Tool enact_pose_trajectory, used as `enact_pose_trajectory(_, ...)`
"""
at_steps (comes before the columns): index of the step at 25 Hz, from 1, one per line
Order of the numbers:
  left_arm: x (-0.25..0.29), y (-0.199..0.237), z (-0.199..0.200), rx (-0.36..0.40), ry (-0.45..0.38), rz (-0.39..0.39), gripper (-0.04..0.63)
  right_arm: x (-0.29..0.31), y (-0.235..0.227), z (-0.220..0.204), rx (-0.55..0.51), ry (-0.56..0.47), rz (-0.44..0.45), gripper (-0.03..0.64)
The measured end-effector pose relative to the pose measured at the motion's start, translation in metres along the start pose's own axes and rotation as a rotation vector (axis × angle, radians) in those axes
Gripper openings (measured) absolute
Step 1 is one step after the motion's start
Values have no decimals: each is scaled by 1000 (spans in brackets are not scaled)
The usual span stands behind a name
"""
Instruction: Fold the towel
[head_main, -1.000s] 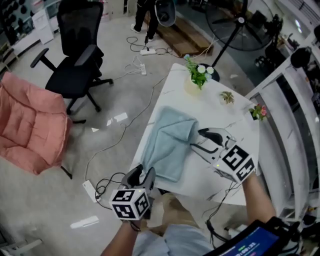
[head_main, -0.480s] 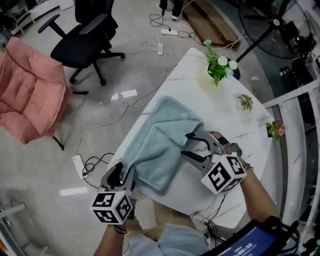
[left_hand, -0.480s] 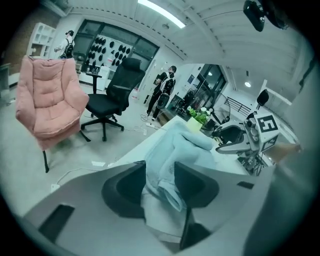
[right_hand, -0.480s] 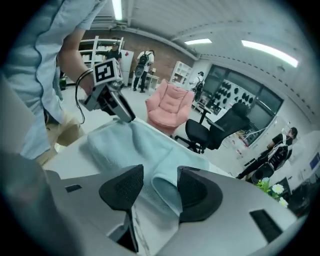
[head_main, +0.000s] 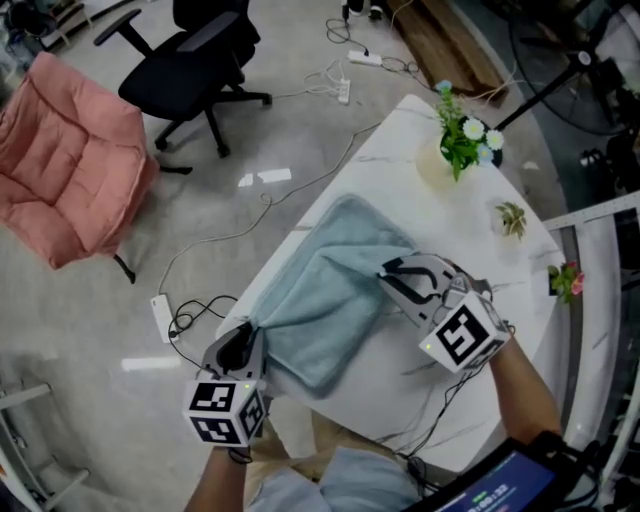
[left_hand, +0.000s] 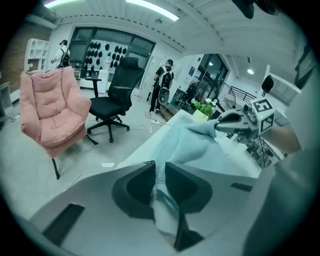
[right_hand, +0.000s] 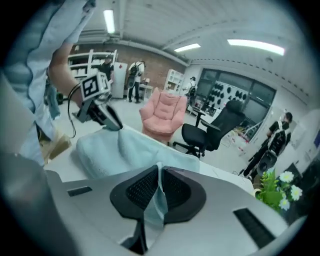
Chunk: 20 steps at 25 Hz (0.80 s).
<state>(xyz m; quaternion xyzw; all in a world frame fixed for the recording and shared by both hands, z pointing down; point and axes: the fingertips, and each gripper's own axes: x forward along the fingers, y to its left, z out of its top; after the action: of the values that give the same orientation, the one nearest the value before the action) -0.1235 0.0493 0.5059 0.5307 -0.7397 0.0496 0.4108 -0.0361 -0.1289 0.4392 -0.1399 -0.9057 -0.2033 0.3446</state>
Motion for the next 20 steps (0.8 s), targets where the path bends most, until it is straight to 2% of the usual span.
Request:
enact_pose_trajectory(3, -1, -2, 1, 0, 9, 10, 31, -8, -31, 13, 121, -55, -7, 43)
enact_pose_trajectory(7, -8, -5, 8, 1, -6, 29, 15, -6, -64, 24, 190, -88, 0, 43)
enact_pose_trajectory(12, -19, -4, 20, -6, -52, 63, 14, 7, -91, 21, 242, -126, -27, 43)
enact_pose_trajectory(20, -27, 6, 31, -28, -79, 90, 14, 36, -102, 18, 293, -129, -39, 43)
